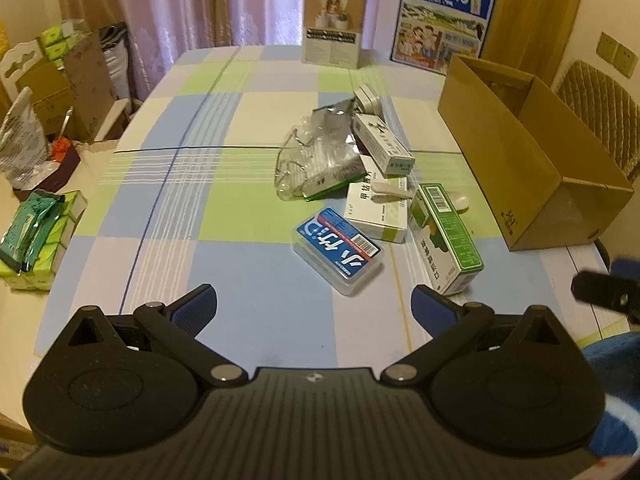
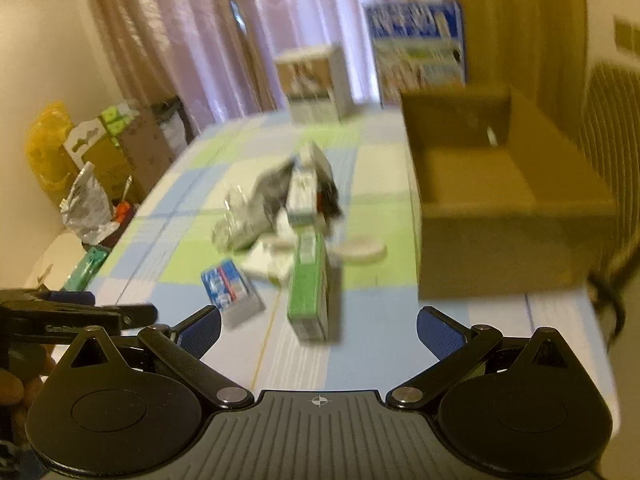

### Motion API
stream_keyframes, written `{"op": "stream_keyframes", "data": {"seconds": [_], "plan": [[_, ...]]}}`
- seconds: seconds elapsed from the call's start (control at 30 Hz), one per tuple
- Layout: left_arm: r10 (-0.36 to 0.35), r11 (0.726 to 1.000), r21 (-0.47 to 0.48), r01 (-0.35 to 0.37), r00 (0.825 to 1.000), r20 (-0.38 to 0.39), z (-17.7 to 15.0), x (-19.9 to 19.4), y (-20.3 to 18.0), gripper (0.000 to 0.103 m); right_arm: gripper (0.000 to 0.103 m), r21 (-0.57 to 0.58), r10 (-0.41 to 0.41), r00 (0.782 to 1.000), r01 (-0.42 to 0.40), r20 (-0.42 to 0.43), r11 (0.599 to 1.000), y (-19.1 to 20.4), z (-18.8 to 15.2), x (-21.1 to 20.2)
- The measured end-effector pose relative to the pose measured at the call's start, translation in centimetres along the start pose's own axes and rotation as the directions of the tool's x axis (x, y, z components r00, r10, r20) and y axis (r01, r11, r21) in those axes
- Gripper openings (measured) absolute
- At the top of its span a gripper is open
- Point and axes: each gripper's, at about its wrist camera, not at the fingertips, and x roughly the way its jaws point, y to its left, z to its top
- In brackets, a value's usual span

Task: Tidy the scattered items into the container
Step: 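Grasp the blue floss case with the left tool while the right tool grasps the green box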

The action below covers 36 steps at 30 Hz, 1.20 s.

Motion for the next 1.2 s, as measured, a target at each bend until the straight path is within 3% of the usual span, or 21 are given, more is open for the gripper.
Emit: {"op": "stream_keyframes", "data": {"seconds": [0.07, 0.17, 0.23, 0.33, 0.47, 0.8, 0.87, 1.03, 1.2], "plan": [[0.007, 0.999, 0.043, -0.007, 1.000, -0.007, 0.9, 0.5, -0.3, 0.102, 0.101, -0.051, 0.001, 1.000, -0.001, 0.001, 0.999, 0.7, 0.6, 0.5], [0.008, 0.991, 0.136, -0.007, 1.000, -0.009, 2.2, 1.7, -0.4, 0.102, 0.101, -0.066, 0.033, 0.997, -0.038, -0.067, 0.997, 0.9, 1.4, 2.3], [-0.031, 0.977, 0.212, 0.033, 0.999, -0.012, 2.8, 2.7, -0.2, 0.102, 0.101, -0.080, 0.046, 0.993, -0.055, -0.110, 0.995, 0.8, 1.8, 3.5], [-0.099, 0.935, 0.335, 0.113, 0.993, -0.056, 3.2, 4.7, 0.0, 0.102, 0.101, -0.116, 0.049, 0.987, -0.067, -0.156, 0.991, 0.8, 1.8, 5.1], [-0.114, 0.870, 0.469, 0.155, 0.987, -0.115, 2.8, 8.0, 0.1, 0.102, 0.101, -0.130, 0.054, 0.974, -0.085, -0.222, 0.988, 0.6, 1.5, 7.7], [-0.211, 0.788, 0.548, 0.281, 0.959, -0.188, 3.0, 13.5, 0.4, 0.102, 0.100, -0.181, 0.042, 0.946, -0.105, -0.320, 0.978, 0.9, 2.3, 13.0], [-0.220, 0.778, 0.557, 0.291, 0.956, -0.192, 3.0, 14.2, 0.2, 0.101, 0.090, -0.178, 0.046, 0.940, -0.112, -0.339, 0.978, 0.9, 2.4, 14.1], [-0.238, 0.765, 0.564, 0.310, 0.950, -0.200, 3.0, 15.5, -0.1, 0.096, 0.083, -0.160, 0.037, 0.930, -0.102, -0.366, 0.982, 0.7, 2.5, 16.1], [-0.249, 0.777, 0.539, 0.324, 0.946, -0.209, 3.0, 16.4, 0.1, 0.087, 0.077, -0.156, 0.028, 0.919, -0.097, -0.394, 0.983, 0.8, 2.5, 17.7]]}}
